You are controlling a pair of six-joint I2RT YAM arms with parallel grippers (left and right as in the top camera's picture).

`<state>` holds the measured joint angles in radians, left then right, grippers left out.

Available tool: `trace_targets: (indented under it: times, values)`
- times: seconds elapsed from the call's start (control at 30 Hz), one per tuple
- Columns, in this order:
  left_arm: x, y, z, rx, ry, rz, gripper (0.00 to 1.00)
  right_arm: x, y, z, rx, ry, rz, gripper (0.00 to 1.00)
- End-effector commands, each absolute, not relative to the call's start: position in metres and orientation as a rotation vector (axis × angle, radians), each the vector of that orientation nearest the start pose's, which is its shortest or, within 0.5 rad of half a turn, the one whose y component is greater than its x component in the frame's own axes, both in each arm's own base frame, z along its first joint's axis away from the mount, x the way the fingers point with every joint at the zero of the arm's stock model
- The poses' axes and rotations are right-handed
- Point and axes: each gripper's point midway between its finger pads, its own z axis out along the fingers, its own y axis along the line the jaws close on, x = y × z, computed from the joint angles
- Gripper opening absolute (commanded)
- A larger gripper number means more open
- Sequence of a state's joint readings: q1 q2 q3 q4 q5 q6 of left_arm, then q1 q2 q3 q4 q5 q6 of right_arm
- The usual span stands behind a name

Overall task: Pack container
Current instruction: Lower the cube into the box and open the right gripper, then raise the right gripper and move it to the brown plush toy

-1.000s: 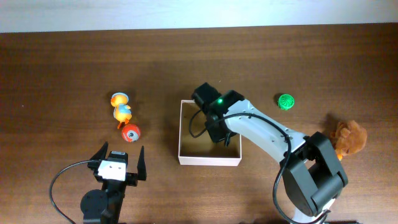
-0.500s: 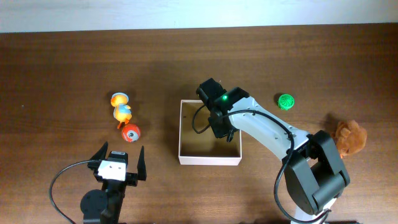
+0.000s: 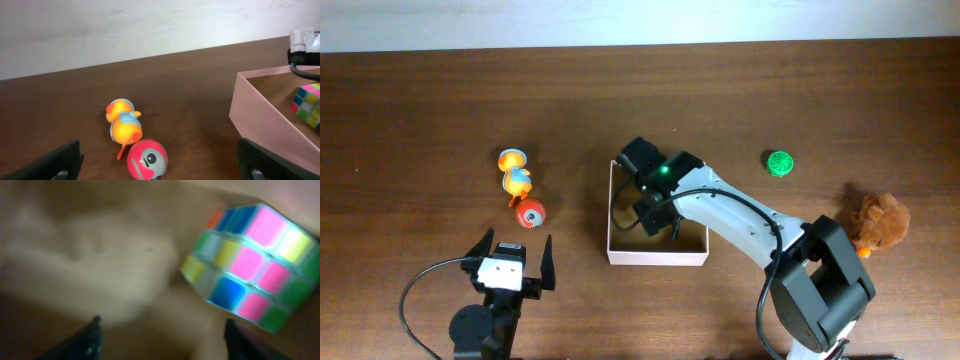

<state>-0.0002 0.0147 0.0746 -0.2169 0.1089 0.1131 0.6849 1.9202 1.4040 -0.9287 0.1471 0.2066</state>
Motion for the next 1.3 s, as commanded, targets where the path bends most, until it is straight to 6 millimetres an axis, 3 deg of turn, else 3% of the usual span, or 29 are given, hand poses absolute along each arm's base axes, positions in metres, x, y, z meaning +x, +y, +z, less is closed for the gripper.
trace_targets:
  times: [0.0, 0.13, 0.33, 0.43, 0.53, 0.7, 0.87, 1.1, 1.27]
  values:
    - [0.239, -0.019, 0.153, 0.193, 1.711, -0.001, 0.99, 0.307, 0.240, 0.053, -0.722, 2.885, -0.031, 0.77]
    - [0.239, -0.019, 0.153, 0.193, 1.711, -0.001, 0.99, 0.319, 0.252, 0.077, -0.709, 2.841, 0.018, 0.79]
    - [0.239, -0.019, 0.153, 0.193, 1.711, -0.001, 0.99, 0.340, 0.259, 0.129, -0.660, 2.756, 0.054, 0.79]
    - [0.239, -0.019, 0.153, 0.193, 1.711, -0.001, 0.99, 0.355, 0.250, 0.161, -0.604, 2.717, 0.021, 0.79]
    - [0.239, -0.019, 0.153, 0.193, 1.711, -0.001, 0.99, 0.371, 0.227, 0.195, -0.503, 2.690, -0.037, 0.80]
    - [0.239, -0.019, 0.153, 0.193, 1.711, -0.001, 0.99, 0.392, 0.156, 0.235, -0.211, 2.682, -0.168, 0.88]
    - [0.239, -0.019, 0.153, 0.193, 1.711, -0.001, 0.99, 0.397, 0.063, 0.243, 0.191, 2.726, -0.228, 0.88]
    - [0.239, -0.019, 0.153, 0.193, 1.711, -0.001, 0.99, 0.368, -0.069, 0.235, 0.790, 2.752, -0.336, 0.88]
    - [0.239, -0.019, 0.153, 0.193, 1.711, -0.001, 0.99, 0.335, -0.137, 0.228, 1.146, 2.712, -0.352, 0.87]
